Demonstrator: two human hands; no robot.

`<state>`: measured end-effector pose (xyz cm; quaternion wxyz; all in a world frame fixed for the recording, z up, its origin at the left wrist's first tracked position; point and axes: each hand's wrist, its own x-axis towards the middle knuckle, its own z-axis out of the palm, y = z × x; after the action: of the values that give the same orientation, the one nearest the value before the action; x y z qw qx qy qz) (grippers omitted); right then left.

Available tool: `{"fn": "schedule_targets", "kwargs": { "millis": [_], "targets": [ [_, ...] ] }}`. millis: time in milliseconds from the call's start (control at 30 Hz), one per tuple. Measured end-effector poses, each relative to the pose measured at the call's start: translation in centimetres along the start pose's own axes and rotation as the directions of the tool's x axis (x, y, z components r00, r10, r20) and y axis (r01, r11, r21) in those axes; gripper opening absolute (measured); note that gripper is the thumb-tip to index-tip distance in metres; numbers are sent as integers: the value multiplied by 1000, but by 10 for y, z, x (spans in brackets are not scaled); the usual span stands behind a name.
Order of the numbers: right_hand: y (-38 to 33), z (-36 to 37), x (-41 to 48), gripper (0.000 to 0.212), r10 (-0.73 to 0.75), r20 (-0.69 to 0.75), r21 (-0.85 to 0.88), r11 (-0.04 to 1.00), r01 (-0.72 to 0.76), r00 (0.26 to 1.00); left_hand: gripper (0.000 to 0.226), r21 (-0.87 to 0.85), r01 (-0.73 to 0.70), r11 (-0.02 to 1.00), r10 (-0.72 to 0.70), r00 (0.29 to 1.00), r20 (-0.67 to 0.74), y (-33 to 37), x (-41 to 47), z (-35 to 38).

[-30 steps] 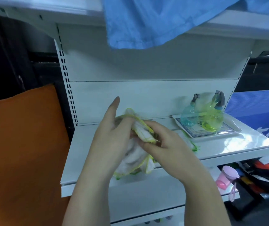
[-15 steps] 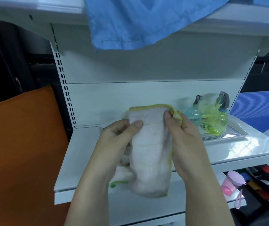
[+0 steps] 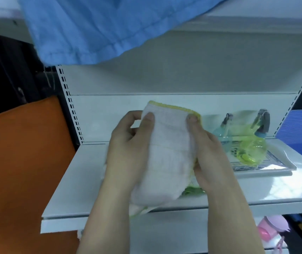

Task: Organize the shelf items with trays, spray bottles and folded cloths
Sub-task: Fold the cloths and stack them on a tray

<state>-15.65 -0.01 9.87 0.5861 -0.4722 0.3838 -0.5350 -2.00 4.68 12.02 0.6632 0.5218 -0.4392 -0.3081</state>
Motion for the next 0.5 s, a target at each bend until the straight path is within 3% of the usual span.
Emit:
{"fn": "schedule_targets", "kwargs": {
  "millis": [100, 200, 267, 367, 433, 500],
  "targets": [
    [6, -18, 3, 47, 172, 220, -17, 985, -172, 960, 20, -5, 81, 997, -81, 992, -98, -2, 7, 16],
    [11, -32, 7, 28, 139, 360, 13, 988, -154, 922, 19, 2, 145, 989, -144, 980, -136, -10, 18, 25],
    [9, -38, 16, 44, 83, 305, 39, 994, -100, 949, 27, -53, 216, 975, -219, 974, -53, -17, 23, 29],
    [8, -49, 27, 91, -7, 110, -66, 998, 14, 994, 70, -40, 330, 943, -324, 939, 118, -27, 20, 38],
    [9, -60, 32, 88, -50, 51, -136, 989, 57, 997, 69, -25, 330, 944, -317, 923, 217, -41, 8, 48],
    [8, -74, 37, 69, -78, 39, -163, 983, 84, 996, 58, -67, 310, 948, -280, 918, 280, -51, -5, 59]
  ]
}}
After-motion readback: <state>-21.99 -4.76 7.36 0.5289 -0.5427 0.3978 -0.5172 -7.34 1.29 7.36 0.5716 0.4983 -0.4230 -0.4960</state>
